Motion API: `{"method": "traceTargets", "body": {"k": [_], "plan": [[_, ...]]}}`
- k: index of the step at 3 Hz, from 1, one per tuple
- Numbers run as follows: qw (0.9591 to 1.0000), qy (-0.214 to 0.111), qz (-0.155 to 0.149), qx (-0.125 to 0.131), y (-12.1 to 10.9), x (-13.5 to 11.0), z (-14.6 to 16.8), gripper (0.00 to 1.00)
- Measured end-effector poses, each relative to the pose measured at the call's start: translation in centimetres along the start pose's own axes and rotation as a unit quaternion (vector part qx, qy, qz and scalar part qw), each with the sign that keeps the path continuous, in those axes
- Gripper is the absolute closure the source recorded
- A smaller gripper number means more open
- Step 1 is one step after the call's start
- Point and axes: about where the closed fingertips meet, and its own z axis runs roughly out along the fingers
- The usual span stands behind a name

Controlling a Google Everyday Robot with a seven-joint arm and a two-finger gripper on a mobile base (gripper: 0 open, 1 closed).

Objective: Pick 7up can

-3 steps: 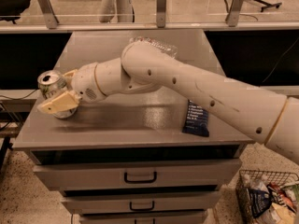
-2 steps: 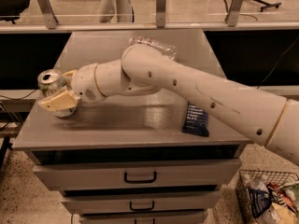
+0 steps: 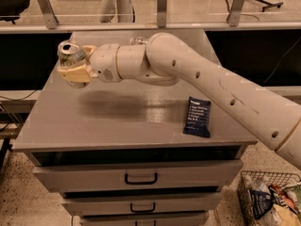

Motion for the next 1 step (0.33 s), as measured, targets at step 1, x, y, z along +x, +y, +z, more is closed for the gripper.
{"method": "traceTargets", "body": {"k": [1], "plan": [[0.9984, -0.032, -0.009, 0.046, -4.16, -1.69, -3.4, 1.0]]}}
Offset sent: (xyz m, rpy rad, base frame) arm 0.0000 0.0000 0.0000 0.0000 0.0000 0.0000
